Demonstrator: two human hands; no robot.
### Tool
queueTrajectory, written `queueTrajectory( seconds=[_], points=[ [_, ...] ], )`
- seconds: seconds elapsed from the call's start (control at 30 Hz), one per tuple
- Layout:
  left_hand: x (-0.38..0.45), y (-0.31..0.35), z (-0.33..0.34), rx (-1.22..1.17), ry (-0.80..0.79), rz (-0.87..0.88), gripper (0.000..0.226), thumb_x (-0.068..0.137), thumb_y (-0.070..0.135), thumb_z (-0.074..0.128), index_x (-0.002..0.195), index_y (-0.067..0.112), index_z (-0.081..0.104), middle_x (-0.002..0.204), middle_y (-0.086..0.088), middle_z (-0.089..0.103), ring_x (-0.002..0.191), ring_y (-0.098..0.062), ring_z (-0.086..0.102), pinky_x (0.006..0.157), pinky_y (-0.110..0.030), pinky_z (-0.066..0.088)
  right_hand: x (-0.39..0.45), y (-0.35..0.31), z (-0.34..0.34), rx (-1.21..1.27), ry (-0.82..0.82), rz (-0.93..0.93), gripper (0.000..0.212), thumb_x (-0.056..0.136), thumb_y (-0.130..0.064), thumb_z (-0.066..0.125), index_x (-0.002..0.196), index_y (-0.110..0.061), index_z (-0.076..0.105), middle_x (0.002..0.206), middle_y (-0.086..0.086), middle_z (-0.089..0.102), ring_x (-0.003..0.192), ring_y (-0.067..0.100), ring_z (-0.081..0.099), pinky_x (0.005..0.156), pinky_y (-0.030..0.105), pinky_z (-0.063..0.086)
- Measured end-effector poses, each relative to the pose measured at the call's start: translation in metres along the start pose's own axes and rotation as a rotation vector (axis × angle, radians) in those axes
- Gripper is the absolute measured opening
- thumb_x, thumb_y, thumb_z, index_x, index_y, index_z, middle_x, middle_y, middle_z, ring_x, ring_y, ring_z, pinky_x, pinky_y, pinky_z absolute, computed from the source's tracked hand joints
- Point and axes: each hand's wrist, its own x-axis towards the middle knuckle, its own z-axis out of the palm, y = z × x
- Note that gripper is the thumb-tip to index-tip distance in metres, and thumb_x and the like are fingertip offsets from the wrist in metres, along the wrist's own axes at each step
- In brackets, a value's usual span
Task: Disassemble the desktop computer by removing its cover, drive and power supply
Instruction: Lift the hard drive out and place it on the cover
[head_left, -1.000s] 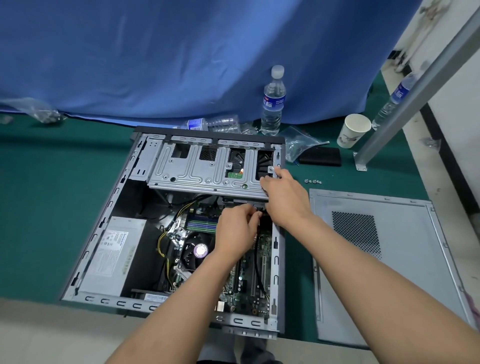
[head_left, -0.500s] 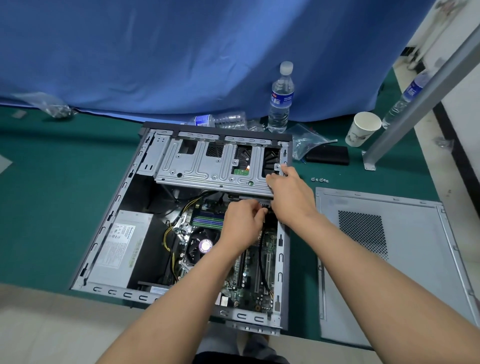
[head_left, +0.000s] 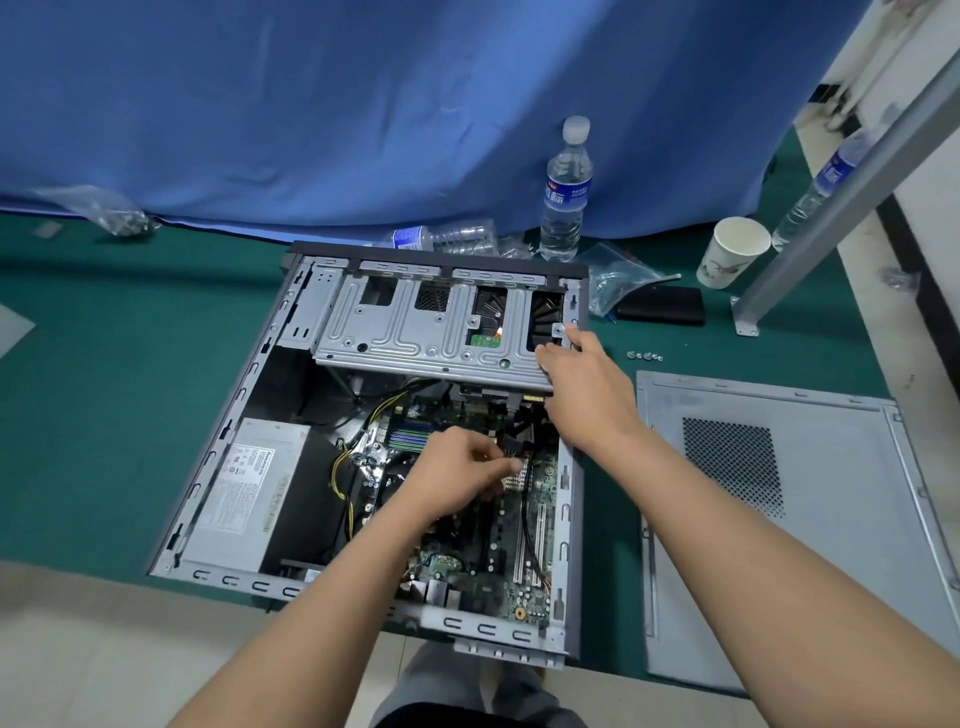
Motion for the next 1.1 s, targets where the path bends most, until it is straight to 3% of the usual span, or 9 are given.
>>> queueTrajectory(
  seconds=[0.17,0.27,0.33,0.43,0.6,0.73,0.9,1.0,1.1],
  points=[
    [-0.001,0.001,0.007,-0.251,0.341,-0.082,0.043,0.083,0.046,0.067,0.059,0.014,0.052,0.052,-0.003,0.065,0.053,-0.019,0.065,0.063,-0.029,0.051,-0.001,0.006,0.002,0.021,0.012,-0.029,0.055,0.089,-0.012,0.06,0.14,-0.017,0.041,0.144,-0.006,0.044,0.144,0.014,0.012,0.106,0.03,0.034],
    [0.003,0.005,0.005,-0.181,0.515,-0.096,0.039,0.083,0.045,0.067,0.076,0.011,0.049,0.061,-0.003,0.06,0.058,-0.02,0.058,0.058,-0.031,0.045,-0.003,0.007,0.005,0.006,0.012,-0.05,0.059,0.087,-0.028,0.066,0.139,-0.017,0.041,0.143,-0.006,0.046,0.143,0.015,0.013,0.108,0.029,0.03],
    [0.004,0.007,0.003,-0.221,0.576,-0.074,0.033,0.084,0.032,0.07,0.088,0.012,0.045,0.061,0.0,0.053,0.056,-0.016,0.052,0.056,-0.03,0.038,-0.003,0.007,0.006,0.003,0.025,-0.057,0.06,0.086,-0.032,0.066,0.138,-0.016,0.043,0.14,-0.005,0.048,0.143,0.016,0.015,0.11,0.029,0.028],
    [0.006,0.009,0.006,-0.322,0.514,-0.02,0.022,0.085,0.021,0.069,0.092,0.016,0.049,0.057,0.002,0.058,0.052,-0.012,0.057,0.056,-0.023,0.041,-0.004,0.006,0.008,0.006,0.051,-0.058,0.059,0.085,-0.035,0.067,0.136,-0.016,0.045,0.139,-0.005,0.05,0.143,0.016,0.016,0.111,0.029,0.027],
    [0.015,0.021,0.016,-0.59,0.259,-0.128,0.015,0.087,0.028,0.068,0.089,0.014,0.073,0.087,0.002,0.071,0.064,-0.007,0.061,0.06,-0.016,0.041,-0.005,0.006,0.009,-0.004,0.053,-0.053,0.058,0.086,-0.036,0.064,0.137,-0.016,0.043,0.141,-0.006,0.047,0.143,0.016,0.014,0.109,0.029,0.029],
    [0.02,0.025,0.021,-0.755,0.287,-0.173,0.017,0.09,0.022,0.064,0.083,0.009,0.074,0.071,0.0,0.067,0.065,-0.011,0.053,0.058,-0.019,0.038,-0.005,0.005,0.009,-0.008,0.036,-0.051,0.058,0.089,-0.035,0.061,0.139,-0.015,0.041,0.143,-0.006,0.043,0.144,0.016,0.012,0.107,0.03,0.033],
    [0.021,0.024,0.022,-0.721,0.294,-0.138,0.022,0.091,0.021,0.063,0.073,0.01,0.071,0.062,0.003,0.062,0.054,-0.007,0.046,0.048,-0.012,0.035,-0.007,0.003,0.009,-0.006,0.018,-0.044,0.059,0.092,-0.033,0.056,0.143,-0.013,0.035,0.148,-0.004,0.037,0.145,0.016,0.007,0.107,0.033,0.034],
    [0.022,0.025,0.021,-0.705,0.299,-0.133,0.024,0.091,0.02,0.062,0.07,0.011,0.068,0.06,0.004,0.06,0.047,-0.003,0.042,0.051,-0.014,0.036,-0.006,0.003,0.009,-0.022,0.011,-0.05,0.06,0.093,-0.033,0.054,0.145,-0.012,0.032,0.149,-0.003,0.035,0.146,0.017,0.005,0.108,0.032,0.033],
    [0.02,0.024,0.023,-0.714,0.296,-0.13,0.024,0.092,0.021,0.062,0.071,0.01,0.067,0.061,0.001,0.059,0.052,-0.007,0.042,0.057,-0.021,0.035,-0.006,0.002,0.009,-0.028,0.006,-0.048,0.06,0.094,-0.032,0.053,0.145,-0.011,0.03,0.15,-0.002,0.034,0.146,0.018,0.005,0.107,0.032,0.033]
  ],
)
